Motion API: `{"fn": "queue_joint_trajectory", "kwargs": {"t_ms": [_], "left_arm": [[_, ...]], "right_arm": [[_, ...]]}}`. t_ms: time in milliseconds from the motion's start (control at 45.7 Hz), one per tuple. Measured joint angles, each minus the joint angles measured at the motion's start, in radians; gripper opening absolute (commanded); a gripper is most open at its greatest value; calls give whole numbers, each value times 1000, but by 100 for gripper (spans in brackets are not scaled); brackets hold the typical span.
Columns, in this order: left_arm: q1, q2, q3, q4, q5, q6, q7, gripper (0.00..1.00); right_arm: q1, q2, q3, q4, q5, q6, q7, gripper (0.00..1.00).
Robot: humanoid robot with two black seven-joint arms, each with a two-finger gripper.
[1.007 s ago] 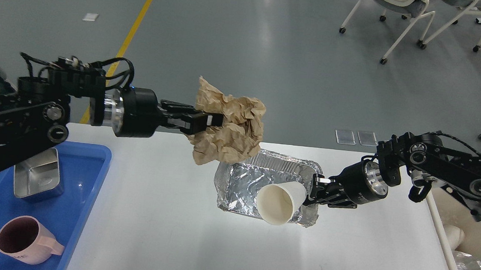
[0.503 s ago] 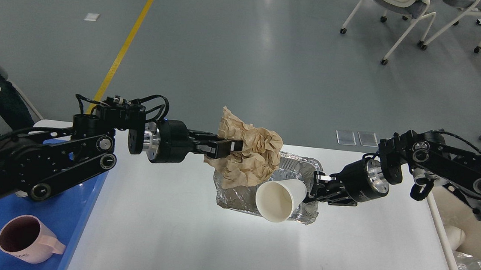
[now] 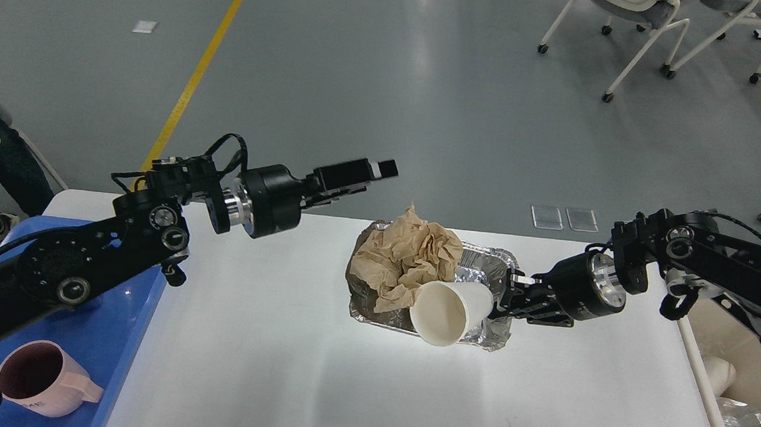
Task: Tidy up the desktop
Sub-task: 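Carry the foil tray with the right gripper and tip it into the trash bin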
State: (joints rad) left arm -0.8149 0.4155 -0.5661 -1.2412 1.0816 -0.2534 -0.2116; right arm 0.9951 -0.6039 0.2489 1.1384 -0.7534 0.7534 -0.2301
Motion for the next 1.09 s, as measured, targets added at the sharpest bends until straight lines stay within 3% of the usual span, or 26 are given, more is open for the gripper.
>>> {"fn": "queue_joint_trajectory", "kwargs": {"t_ms": [175, 350, 656, 919, 963, 1050, 1094], "left_arm": [[132, 34, -254, 15, -366, 71, 2, 97], [256, 19, -424, 116, -566, 102, 3, 97], [345, -121, -539, 230, -733, 117, 3, 97], [397, -186, -616, 287, -801, 111, 2, 97], [402, -189, -619, 298, -802, 107, 2, 97], [407, -191, -621, 318, -804, 103, 2, 97], [408, -191, -621, 323, -804, 102, 1, 97]], "right_arm": [[-56, -71, 87, 4, 27, -2, 0, 0], [-115, -209, 181, 5, 117, -17, 0, 0], [-204, -469, 206, -17, 349, -122, 4, 0], [-353, -618, 197, -143, 535, -154, 7, 0], [-383, -625, 197, -168, 554, -157, 7, 12], [-443, -626, 195, -237, 586, -176, 8, 63], [-470, -620, 194, -276, 597, -196, 8, 82]]}}
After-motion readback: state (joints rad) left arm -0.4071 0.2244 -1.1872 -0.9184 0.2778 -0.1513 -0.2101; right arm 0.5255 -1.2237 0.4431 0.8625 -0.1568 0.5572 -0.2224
